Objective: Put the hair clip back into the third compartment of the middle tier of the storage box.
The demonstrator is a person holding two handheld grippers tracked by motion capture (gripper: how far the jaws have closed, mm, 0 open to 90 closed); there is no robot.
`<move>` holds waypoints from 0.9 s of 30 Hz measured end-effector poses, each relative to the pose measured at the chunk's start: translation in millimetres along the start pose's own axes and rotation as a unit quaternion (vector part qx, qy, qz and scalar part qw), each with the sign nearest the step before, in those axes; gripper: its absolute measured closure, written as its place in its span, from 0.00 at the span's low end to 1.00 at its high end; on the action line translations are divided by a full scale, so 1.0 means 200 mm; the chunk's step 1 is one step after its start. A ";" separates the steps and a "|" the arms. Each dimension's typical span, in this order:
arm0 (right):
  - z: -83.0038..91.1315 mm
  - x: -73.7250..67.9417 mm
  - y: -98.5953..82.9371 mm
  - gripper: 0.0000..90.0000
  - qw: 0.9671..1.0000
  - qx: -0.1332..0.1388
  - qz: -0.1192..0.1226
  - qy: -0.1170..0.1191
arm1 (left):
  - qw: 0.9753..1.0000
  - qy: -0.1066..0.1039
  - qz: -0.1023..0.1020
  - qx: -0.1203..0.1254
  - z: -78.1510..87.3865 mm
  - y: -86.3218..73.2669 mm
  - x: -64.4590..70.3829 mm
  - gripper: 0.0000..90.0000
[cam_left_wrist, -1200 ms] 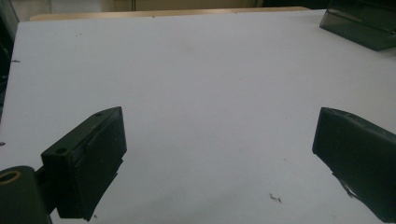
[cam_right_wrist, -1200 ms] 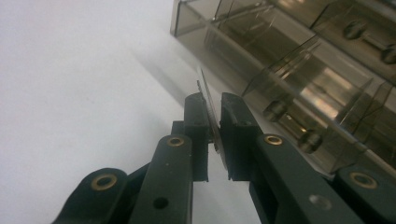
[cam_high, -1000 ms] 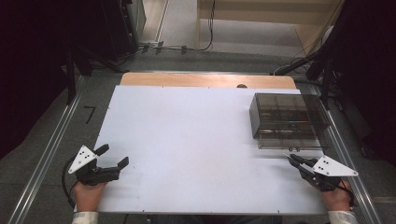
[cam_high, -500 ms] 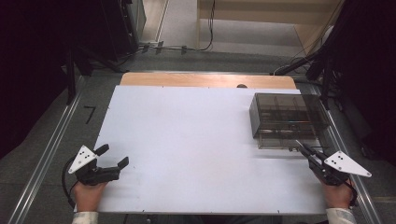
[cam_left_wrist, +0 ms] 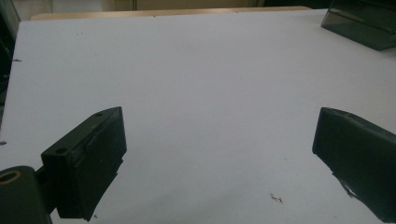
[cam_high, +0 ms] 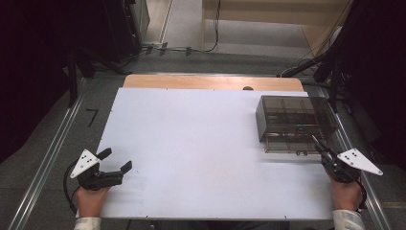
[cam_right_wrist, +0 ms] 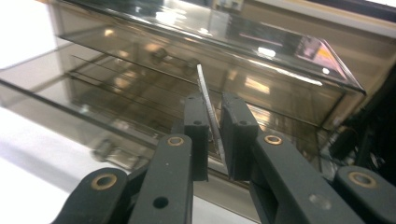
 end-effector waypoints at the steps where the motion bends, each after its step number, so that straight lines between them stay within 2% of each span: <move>1: -0.01 0.01 -0.01 0.88 1.000 -0.004 -0.003 -0.006 | 1.000 -0.001 0.000 0.000 0.00 0.00 0.00 0.04; 4: -0.03 0.05 -0.02 0.88 1.000 -0.013 -0.016 -0.022 | 1.000 -0.001 0.000 0.000 0.00 0.00 0.00 0.04; 7: -0.04 0.05 -0.03 0.88 0.999 -0.017 -0.017 -0.025 | 1.000 -0.001 0.000 0.000 0.00 0.00 0.00 0.04; 17: -0.06 0.11 -0.06 0.88 0.997 -0.029 -0.036 -0.056 | 1.000 -0.001 0.000 0.001 0.00 0.00 0.00 0.04; 22: -0.06 0.14 -0.08 0.88 0.996 -0.035 -0.046 -0.063 | 1.000 -0.001 0.000 0.001 0.00 0.00 0.00 0.04; 27: -0.06 0.15 -0.09 0.87 0.996 -0.035 -0.045 -0.063 | 1.000 -0.001 -0.001 -0.001 0.00 0.00 0.00 0.04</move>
Point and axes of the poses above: each handheld gripper's, and its own axes: z roughly backward along the jaws, y roughly out of its top, x roughly to its right, the point moved 10 cm from there along -z, roughly forward along the jaws, and after that the axes turned 9 degrees about -y, right-handed, at the moved point
